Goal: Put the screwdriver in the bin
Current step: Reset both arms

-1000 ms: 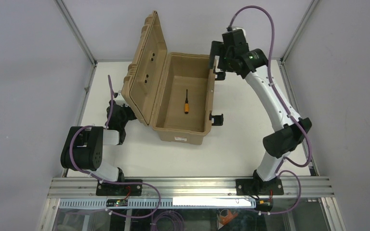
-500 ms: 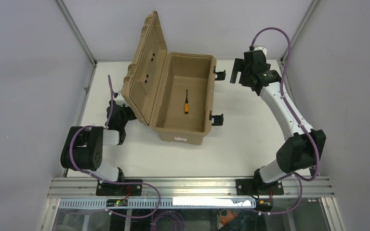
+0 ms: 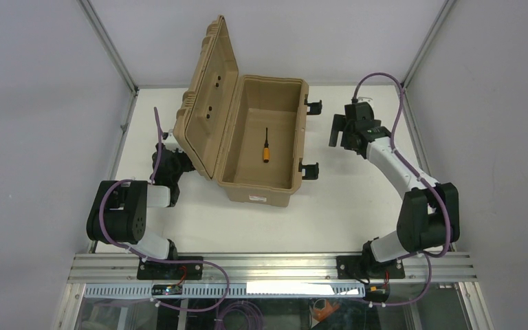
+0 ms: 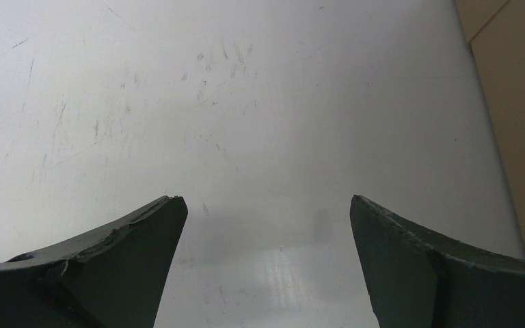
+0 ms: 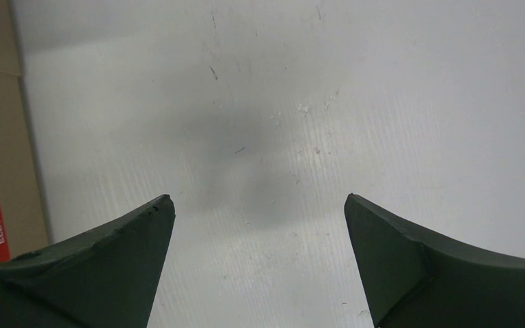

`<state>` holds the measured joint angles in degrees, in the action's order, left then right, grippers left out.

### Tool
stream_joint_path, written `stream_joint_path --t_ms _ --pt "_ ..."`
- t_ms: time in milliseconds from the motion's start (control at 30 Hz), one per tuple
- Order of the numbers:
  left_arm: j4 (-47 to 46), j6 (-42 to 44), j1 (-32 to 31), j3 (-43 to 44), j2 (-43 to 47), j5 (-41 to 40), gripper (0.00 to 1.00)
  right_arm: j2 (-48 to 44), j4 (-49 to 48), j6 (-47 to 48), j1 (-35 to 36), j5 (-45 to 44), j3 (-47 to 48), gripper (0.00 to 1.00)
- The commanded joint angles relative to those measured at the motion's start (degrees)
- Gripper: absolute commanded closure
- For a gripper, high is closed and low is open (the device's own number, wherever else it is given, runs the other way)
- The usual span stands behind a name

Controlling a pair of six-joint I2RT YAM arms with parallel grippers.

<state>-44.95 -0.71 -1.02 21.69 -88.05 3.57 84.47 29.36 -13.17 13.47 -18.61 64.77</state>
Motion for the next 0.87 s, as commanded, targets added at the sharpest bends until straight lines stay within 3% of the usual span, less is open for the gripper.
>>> stream_joint_path --t_ms 0,300,833 --pt "-2.2 -0.6 0.3 -0.2 1.7 1.3 0.01 -3.1 -7.1 -0.7 -0.3 0.9 -3.9 0.01" --pt "-2.2 -0.6 0.3 -0.2 1.8 1.3 0.01 -4.8 -12.8 -1.1 -0.3 1.5 -10.0 0.01" --pt "-2.2 -0.6 0.3 -0.2 1.8 1.3 0.01 -4.8 -12.3 -2.1 -0.2 4.1 -8.8 0.01"
